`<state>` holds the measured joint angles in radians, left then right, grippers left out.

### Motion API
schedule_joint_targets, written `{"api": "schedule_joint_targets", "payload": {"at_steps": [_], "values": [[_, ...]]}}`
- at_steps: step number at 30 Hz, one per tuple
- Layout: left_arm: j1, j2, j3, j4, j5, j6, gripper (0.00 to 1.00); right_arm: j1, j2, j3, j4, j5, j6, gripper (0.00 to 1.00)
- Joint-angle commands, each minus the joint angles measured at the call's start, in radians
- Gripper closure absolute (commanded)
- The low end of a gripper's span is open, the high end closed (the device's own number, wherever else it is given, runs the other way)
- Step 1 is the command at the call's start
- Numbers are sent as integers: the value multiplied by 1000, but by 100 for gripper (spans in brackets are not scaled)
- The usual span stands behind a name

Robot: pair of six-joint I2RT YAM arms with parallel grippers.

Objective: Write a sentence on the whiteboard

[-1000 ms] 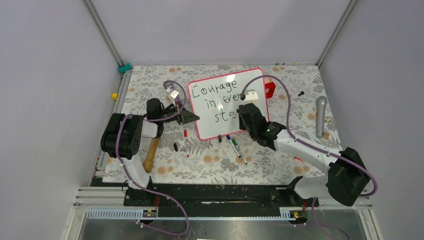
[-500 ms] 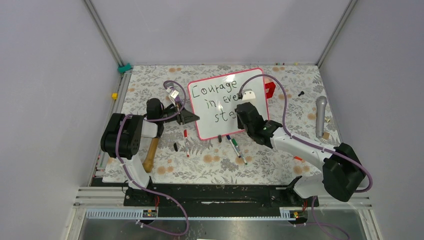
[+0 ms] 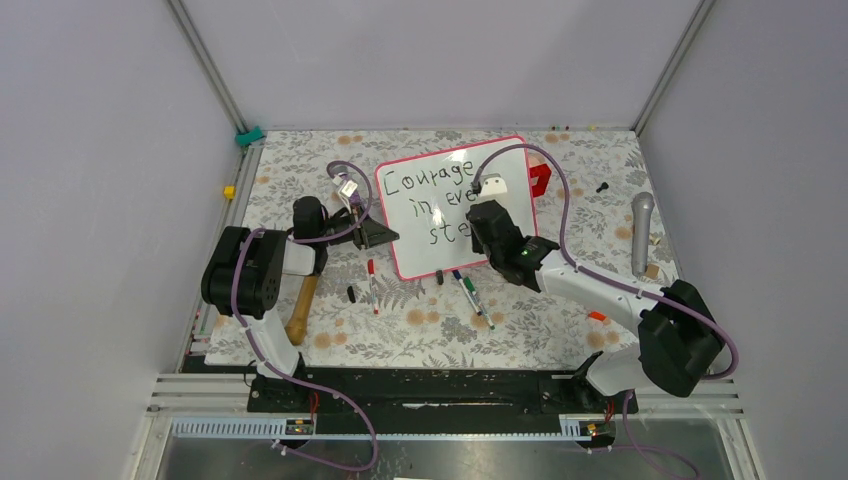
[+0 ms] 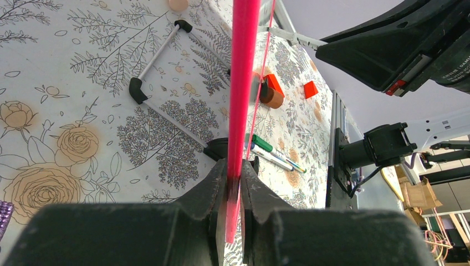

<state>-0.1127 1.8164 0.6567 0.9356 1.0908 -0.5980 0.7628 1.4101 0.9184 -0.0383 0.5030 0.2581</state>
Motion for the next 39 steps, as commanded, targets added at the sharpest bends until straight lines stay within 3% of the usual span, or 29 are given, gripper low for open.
{"api": "schedule_joint_targets", "payload": {"at_steps": [1, 39], "values": [[-11, -9, 5, -44, -41, 31, 100, -8, 14, 40, 23, 49, -3, 100], [-12, -11, 4, -41, -42, 29, 100, -8, -67, -90, -41, -56, 99, 100]]}}
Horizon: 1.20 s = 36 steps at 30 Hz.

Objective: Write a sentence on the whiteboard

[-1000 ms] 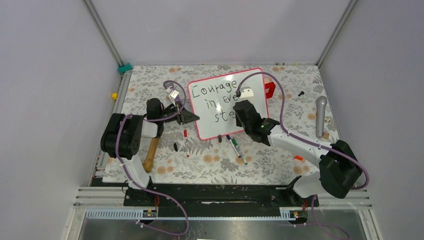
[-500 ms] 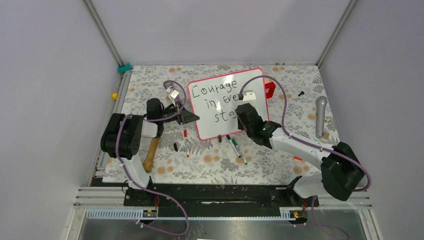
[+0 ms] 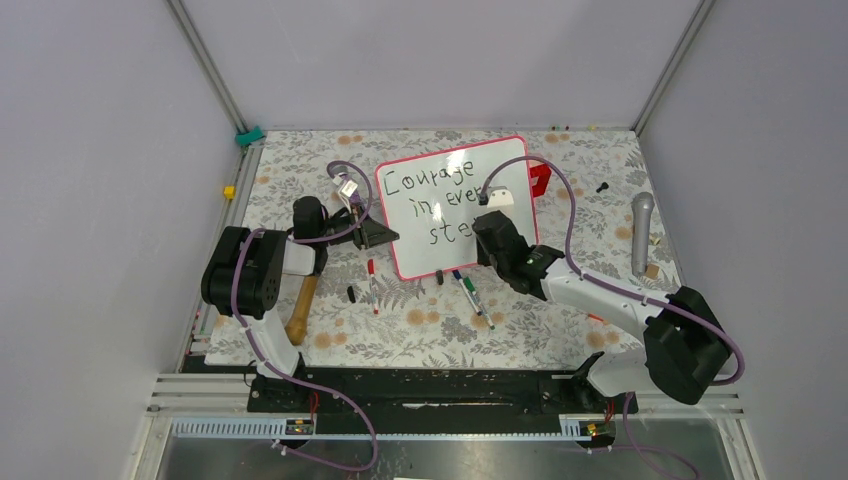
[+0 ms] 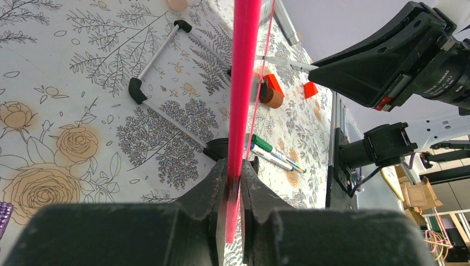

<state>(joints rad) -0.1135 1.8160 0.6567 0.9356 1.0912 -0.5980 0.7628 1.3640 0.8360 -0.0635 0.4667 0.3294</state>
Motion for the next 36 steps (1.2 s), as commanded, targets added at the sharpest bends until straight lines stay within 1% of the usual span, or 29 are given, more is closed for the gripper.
{"api": "schedule_joint_targets", "payload": {"at_steps": [1, 6, 15, 36], "values": [[-11, -10, 4, -41, -42, 29, 100, -9, -21, -7, -21, -20, 31, 100], [-11, -11, 2, -41, -41, 29, 100, -9, -33, -2, -55, -7, 27, 100], [-11, -11, 2, -41, -43, 30, 100, -8, -77, 36, -54, 5, 0, 100], [-11, -11, 2, -44, -44, 33, 100, -10, 13, 144, -34, 49, -62, 100]]}}
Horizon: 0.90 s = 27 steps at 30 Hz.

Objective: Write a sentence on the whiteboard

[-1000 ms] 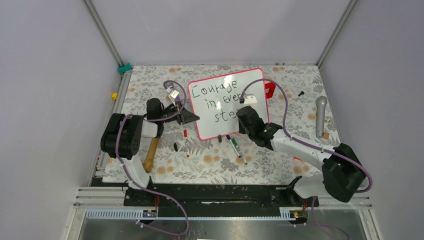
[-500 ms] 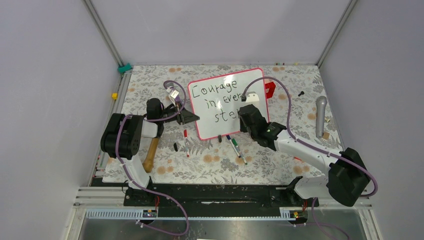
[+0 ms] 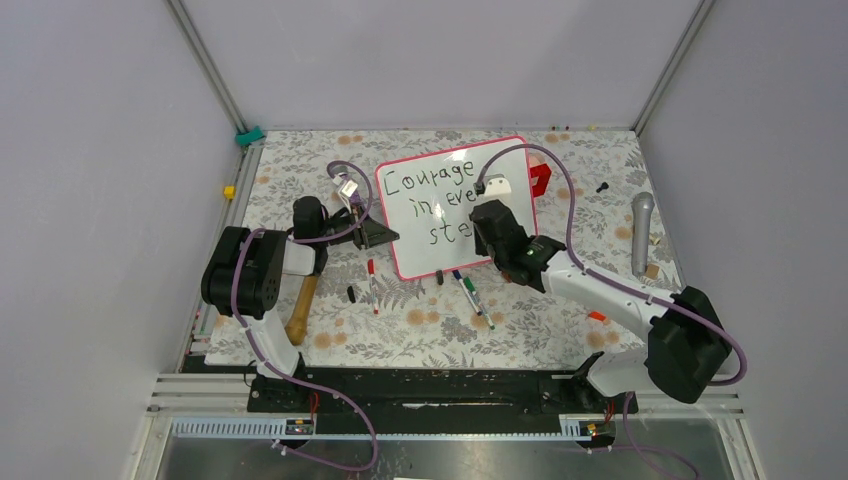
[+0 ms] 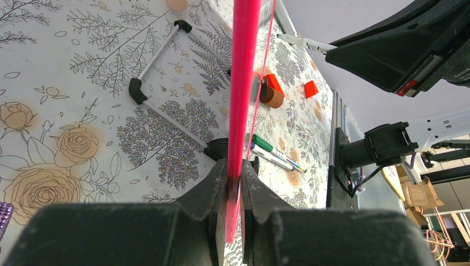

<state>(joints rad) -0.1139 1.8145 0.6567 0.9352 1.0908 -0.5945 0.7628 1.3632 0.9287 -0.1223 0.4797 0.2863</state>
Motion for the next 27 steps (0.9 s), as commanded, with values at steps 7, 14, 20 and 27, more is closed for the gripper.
{"api": "schedule_joint_targets", "payload": {"at_steps": [7, 14, 20, 27], "values": [[-10, -11, 2, -45, -45, 30, 100, -12, 30, 63, 29, 48, -29, 100], [-10, -11, 2, -45, -45, 31, 100, -13, 45, 79, 29, 55, -39, 100], [-10, -11, 2, -46, -45, 33, 100, -15, 65, 88, 36, 58, -41, 100], [-10, -11, 1, -46, -46, 32, 100, -16, 86, 98, 35, 62, -39, 100]]}}
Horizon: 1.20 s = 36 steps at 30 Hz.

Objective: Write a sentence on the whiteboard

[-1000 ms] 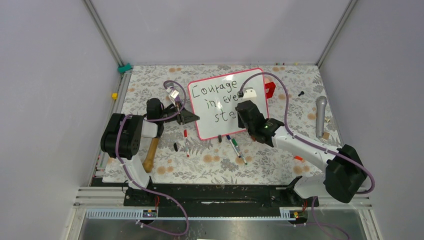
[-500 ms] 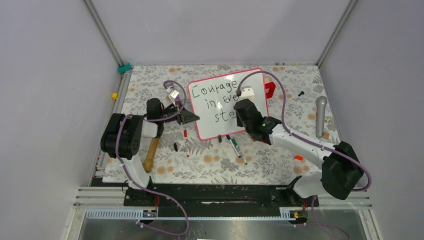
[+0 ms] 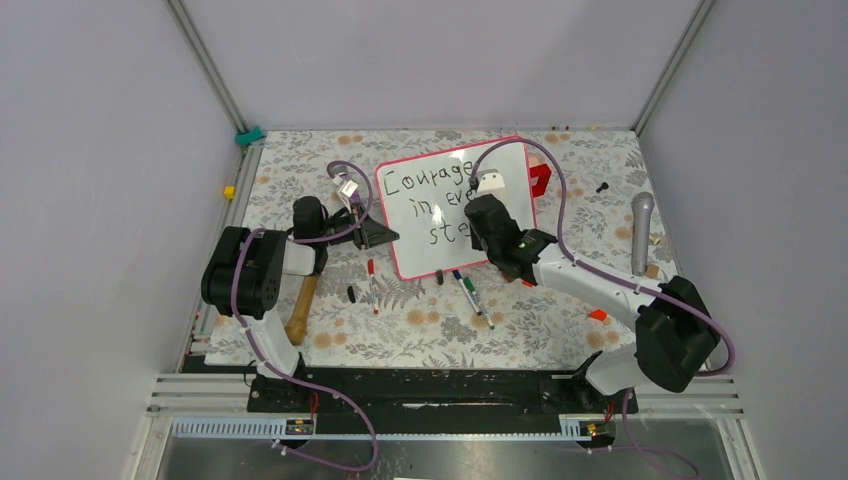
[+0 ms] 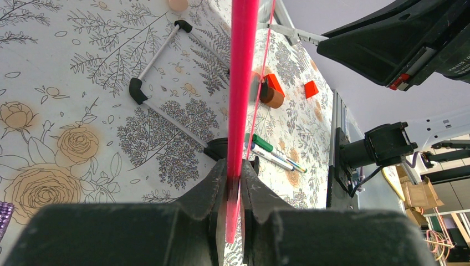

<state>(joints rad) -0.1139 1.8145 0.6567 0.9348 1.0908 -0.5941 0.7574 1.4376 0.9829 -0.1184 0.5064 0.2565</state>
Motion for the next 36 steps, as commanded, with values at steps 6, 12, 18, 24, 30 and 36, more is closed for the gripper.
{"api": "schedule_joint_targets", "payload": {"at_steps": [6, 12, 18, 24, 30, 36], "values": [[-10, -11, 2, -46, -45, 31, 100, -12, 16, 51, 7, 86, -8, 100], [-10, -12, 2, -46, -44, 31, 100, -19, 5, 42, -6, 100, -1, 100], [-10, -12, 2, -45, -45, 31, 100, -25, -11, 19, -11, 101, 8, 100], [-10, -12, 2, -46, -45, 32, 100, -28, -28, -5, -15, 90, 13, 100], [-9, -13, 0, -47, -45, 33, 100, -28, -38, -26, -27, 79, 18, 100], [-10, -12, 0, -47, -45, 33, 100, -28, -46, -40, -16, 37, 27, 100]]}}
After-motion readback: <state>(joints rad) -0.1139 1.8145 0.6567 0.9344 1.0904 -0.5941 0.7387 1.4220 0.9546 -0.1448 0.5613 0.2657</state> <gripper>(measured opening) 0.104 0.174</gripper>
